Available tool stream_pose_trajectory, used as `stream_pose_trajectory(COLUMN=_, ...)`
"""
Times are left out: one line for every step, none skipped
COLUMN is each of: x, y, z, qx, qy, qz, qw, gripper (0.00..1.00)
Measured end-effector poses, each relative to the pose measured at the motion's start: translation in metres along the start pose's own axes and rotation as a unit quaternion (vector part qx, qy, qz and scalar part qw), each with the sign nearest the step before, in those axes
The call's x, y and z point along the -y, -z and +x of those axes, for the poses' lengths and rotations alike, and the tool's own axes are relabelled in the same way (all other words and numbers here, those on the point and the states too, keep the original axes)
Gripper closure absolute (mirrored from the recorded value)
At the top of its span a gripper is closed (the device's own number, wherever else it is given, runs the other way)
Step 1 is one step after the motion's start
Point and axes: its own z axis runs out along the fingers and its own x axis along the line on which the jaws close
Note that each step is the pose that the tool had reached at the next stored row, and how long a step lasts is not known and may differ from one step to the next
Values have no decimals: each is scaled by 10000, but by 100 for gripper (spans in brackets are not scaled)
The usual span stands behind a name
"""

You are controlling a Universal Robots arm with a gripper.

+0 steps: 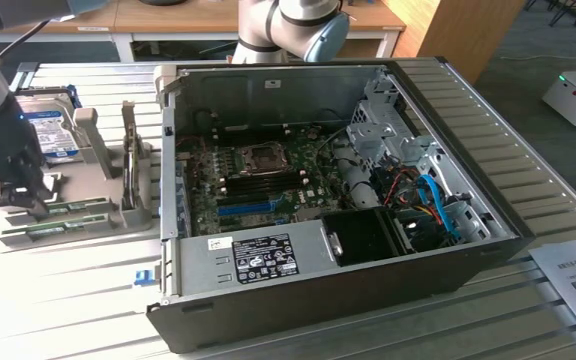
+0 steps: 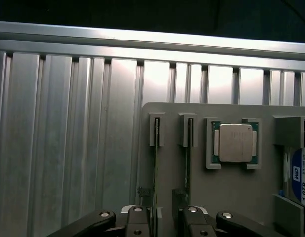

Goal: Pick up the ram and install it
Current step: 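Pick up the ram and move it above insertion slot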

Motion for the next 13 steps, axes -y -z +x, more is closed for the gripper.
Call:
stream_pose_trajectory(x=0, y=0, z=9, qx=0, qy=0, qz=0, qw=10000, gripper=69)
stream_pose_trajectory(x=-1, y=0, z=13, qx=0, qy=0, qz=0, qw=10000, gripper=69)
stream_pose_trajectory(x=-1, y=1, z=13, qx=0, qy=-1, qz=0, qw=10000, gripper=69)
stream_pose_trajectory(x=-1, y=0, z=13, qx=0, qy=0, qz=0, qw=10000, gripper=69)
stream_pose_trajectory(x=-1, y=0, z=13, qx=0, qy=-1, qz=0, qw=10000, gripper=69)
stream_pose_trajectory(x=-1, y=0, z=14, qx=0, qy=0, qz=0, qw=10000, gripper=69)
stream_pose_trajectory(x=-1, y=0, z=14, qx=0, qy=0, qz=0, qw=10000, gripper=69)
stream_pose_trajectory(x=-1, y=0, z=14, qx=0, qy=0, qz=0, qw=10000, gripper=69)
stream_pose_trajectory(x=-1, y=0, z=14, qx=0, qy=0, qz=0, qw=10000, gripper=69)
stream_pose_trajectory(x=-1, y=-3, z=15, qx=0, qy=0, qz=0, qw=10000, gripper=69)
stream_pose_trajectory(x=0, y=-9, z=15, qx=1, qy=0, qz=1, qw=10000, gripper=69)
stream_pose_trajectory(x=0, y=-16, z=15, qx=1, qy=0, qz=1, qw=10000, gripper=69)
stream_pose_trajectory(x=0, y=-22, z=15, qx=0, qy=0, qz=0, qw=10000, gripper=69)
